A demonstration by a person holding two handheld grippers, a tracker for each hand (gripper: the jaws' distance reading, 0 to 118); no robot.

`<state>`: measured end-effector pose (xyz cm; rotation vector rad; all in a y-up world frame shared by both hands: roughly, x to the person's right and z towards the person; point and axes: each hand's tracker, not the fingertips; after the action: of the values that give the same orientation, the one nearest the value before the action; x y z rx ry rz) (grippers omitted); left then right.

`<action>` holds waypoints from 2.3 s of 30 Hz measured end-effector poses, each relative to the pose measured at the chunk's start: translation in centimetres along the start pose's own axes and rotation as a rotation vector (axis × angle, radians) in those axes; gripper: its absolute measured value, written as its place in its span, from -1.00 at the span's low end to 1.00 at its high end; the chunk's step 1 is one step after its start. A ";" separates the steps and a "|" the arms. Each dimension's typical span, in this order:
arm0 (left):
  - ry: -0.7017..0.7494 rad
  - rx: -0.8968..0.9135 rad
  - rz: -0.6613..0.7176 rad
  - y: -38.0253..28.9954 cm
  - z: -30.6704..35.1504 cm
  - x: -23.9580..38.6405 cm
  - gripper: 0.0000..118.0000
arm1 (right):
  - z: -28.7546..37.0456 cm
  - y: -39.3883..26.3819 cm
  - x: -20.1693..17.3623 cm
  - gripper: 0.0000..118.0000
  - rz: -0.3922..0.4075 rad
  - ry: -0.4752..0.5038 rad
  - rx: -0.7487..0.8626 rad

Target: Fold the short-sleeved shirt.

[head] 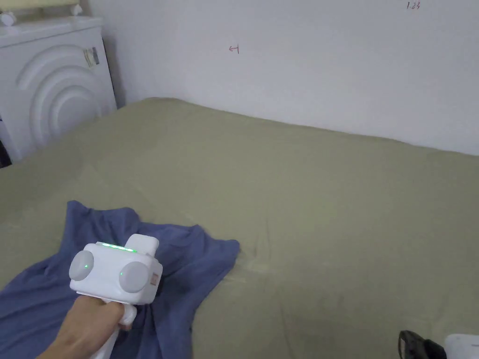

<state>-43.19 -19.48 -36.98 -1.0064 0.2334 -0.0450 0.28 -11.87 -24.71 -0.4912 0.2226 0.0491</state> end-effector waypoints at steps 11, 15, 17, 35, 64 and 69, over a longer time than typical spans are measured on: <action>-0.138 0.229 -0.057 4.6 13.4 7.7 -0.97 | 7.6 0.6 6.4 -1.00 -0.027 -0.103 0.077; -0.220 0.319 -0.162 6.9 17.8 14.5 -0.97 | 9.9 0.5 8.8 -1.00 -0.014 -0.169 0.094; -0.320 0.351 -0.175 8.0 20.0 18.3 -0.97 | 10.9 0.5 10.1 -1.00 -0.019 -0.195 0.106; -0.600 0.036 -0.382 4.1 9.8 47.1 -0.97 | 10.4 -3.6 18.4 -1.00 -0.140 -0.374 -0.012; -0.157 0.583 0.097 -11.1 28.7 4.7 -0.99 | 14.4 -1.3 9.8 -1.00 -0.085 -0.262 0.146; -0.191 0.474 0.119 -9.8 25.3 4.5 -0.99 | 13.6 -1.2 9.3 -1.00 -0.086 -0.247 0.138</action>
<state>-32.70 -4.38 -16.57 -0.5193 0.0991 0.1008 12.23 -6.55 -14.52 -0.3530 -0.0376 0.0106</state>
